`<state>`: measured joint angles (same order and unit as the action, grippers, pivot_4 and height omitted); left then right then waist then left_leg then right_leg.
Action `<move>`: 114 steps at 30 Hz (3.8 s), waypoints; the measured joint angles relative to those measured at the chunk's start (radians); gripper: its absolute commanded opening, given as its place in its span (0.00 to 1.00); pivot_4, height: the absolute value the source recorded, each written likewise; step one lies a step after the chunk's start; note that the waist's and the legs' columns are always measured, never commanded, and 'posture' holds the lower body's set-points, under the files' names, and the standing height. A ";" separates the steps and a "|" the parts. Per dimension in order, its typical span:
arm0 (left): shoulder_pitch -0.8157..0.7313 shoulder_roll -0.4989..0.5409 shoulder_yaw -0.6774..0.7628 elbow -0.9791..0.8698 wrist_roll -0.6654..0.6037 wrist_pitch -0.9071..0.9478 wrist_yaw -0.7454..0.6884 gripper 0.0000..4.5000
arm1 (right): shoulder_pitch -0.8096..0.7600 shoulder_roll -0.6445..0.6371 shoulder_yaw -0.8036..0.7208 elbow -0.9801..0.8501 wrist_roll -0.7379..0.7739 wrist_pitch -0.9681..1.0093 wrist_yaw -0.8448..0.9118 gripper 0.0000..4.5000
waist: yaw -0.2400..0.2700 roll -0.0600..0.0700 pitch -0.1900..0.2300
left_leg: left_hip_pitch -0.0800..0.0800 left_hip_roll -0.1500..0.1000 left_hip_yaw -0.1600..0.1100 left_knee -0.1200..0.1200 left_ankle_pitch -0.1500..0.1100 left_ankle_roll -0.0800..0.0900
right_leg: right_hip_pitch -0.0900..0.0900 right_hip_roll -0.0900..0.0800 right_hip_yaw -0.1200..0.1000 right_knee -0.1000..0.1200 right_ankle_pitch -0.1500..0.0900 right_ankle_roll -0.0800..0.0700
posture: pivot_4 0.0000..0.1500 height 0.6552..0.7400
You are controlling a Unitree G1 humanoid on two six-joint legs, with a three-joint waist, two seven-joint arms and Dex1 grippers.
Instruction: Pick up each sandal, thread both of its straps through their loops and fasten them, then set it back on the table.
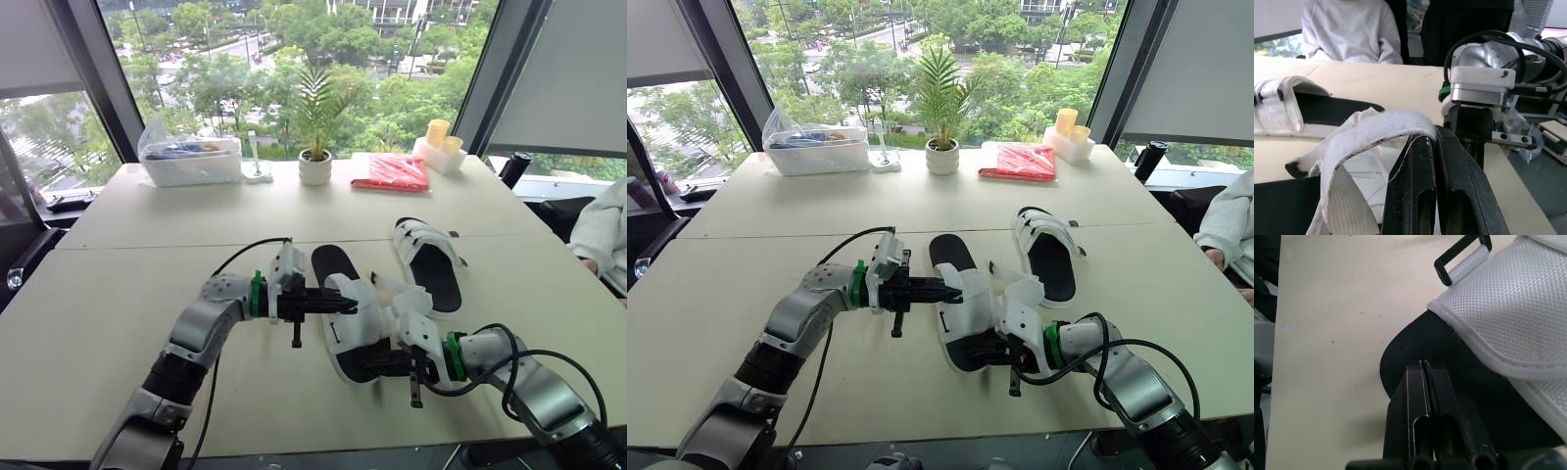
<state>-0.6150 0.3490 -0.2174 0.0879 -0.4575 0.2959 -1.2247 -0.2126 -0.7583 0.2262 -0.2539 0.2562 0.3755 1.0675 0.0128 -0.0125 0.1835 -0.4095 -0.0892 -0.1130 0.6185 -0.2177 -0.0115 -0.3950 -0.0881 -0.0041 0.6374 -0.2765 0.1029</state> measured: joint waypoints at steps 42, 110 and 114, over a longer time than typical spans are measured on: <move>0.176 0.236 -0.006 -0.365 -0.214 0.465 -0.057 0.01 | 0.011 0.086 0.025 -0.036 0.116 0.149 -0.041 0.00 | -0.001 0.000 0.001 | -0.001 0.000 0.000 0.004 0.000 0.000 | -0.003 -0.001 0.001 0.008 -0.001 -0.002 | 1.00 1.00; -0.005 0.212 -0.045 0.328 0.187 -0.147 -0.327 0.01 | 0.011 0.107 0.048 -0.016 0.053 0.055 -0.048 0.00 | 0.000 0.000 -0.001 | 0.000 0.000 0.000 0.006 0.000 -0.001 | -0.002 -0.001 0.001 0.009 0.000 -0.001 | 1.00 1.00; 0.029 0.210 -0.045 0.255 0.185 -0.115 -0.323 0.01 | 0.010 0.109 0.038 -0.009 0.068 0.069 -0.048 0.00 | -0.002 0.000 -0.001 | 0.000 0.000 0.000 0.006 0.000 -0.001 | -0.002 -0.001 0.001 0.009 0.000 -0.001 | 1.00 1.00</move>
<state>-0.5864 0.5586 -0.2622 0.3429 -0.2725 0.1808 -1.5473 -0.2030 -0.6494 0.2640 -0.2632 0.3247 0.4448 1.0193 0.0112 -0.0120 0.1829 -0.4094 -0.0889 -0.1128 0.6244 -0.2178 -0.0121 -0.3970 -0.0891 -0.0032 0.6469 -0.2769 0.1020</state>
